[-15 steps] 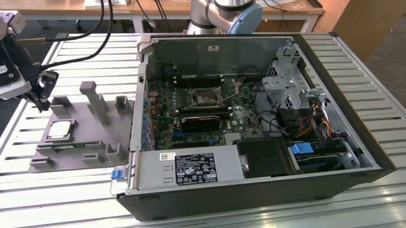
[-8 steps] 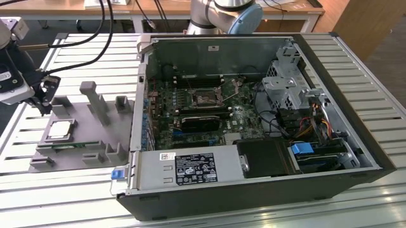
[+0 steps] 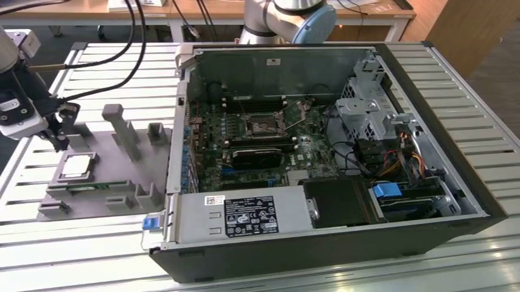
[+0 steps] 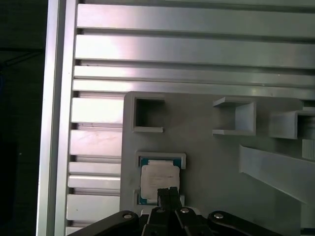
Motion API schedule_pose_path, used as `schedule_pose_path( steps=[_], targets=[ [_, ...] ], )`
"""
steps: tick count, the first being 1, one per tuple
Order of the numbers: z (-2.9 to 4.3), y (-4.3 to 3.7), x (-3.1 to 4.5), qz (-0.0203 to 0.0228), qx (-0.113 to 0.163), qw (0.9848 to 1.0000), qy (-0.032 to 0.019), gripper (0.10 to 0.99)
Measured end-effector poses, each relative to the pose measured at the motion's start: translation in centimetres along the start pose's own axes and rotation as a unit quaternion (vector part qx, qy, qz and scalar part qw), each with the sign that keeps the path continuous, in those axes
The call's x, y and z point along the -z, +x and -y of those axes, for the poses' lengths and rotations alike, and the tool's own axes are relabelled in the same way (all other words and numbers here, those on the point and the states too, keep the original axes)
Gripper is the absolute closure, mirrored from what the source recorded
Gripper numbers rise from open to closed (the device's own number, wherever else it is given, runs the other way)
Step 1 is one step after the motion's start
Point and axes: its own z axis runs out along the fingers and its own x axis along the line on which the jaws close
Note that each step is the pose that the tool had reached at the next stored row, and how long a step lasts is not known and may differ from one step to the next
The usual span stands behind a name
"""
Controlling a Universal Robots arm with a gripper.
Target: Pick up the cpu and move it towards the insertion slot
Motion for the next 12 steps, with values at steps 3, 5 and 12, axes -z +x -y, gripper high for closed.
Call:
schedule_pose_path(
  steps=[3, 5, 12],
  targets=[
    [0.02, 0.02, -0.49, 0.0000, 0.000, 1.0000, 0.0000, 0.984],
    [0.03, 0.02, -0.82, 0.0001, 0.000, 1.0000, 0.0000, 0.984],
    [0.08, 0.04, -2.08, 0.0000, 0.000, 1.0000, 0.0000, 0.984]
  ],
)
